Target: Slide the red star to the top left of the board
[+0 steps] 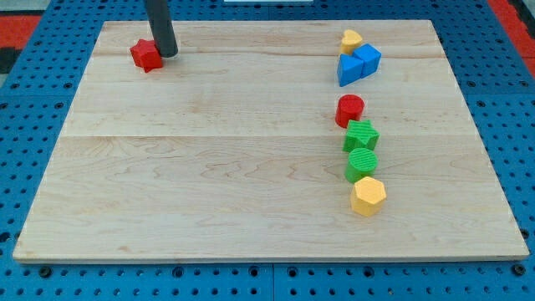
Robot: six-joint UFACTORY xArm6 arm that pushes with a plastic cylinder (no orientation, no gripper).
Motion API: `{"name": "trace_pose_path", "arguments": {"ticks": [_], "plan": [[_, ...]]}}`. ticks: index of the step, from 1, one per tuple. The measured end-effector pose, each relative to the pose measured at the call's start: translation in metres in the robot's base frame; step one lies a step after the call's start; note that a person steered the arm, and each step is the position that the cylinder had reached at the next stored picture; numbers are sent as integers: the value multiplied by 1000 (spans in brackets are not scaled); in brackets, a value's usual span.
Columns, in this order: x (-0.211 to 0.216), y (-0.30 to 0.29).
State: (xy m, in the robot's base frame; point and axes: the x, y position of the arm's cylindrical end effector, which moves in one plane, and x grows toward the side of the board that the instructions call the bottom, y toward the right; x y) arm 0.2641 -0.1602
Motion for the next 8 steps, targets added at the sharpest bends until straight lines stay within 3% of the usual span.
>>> {"name": "trace_pose_path", "arguments": {"ticks": [3,4,5,8], "plan": [[-11,-43],[-1,25],[44,43],[55,-42]]}}
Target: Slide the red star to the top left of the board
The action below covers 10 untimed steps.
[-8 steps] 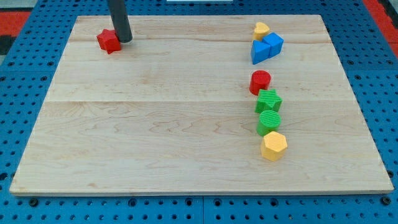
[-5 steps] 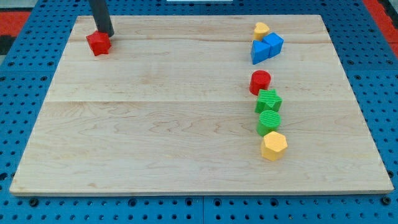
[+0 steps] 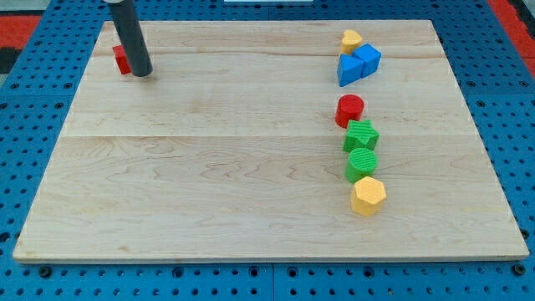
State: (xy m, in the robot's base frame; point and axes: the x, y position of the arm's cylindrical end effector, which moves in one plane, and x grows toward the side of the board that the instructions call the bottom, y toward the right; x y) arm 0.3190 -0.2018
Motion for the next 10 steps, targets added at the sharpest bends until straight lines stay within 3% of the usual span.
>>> {"name": "trace_pose_path", "arguments": {"ticks": [1,4,8,10], "plan": [[11,-16],[-28,-30],[-41,-79],[-53,-44]]}}
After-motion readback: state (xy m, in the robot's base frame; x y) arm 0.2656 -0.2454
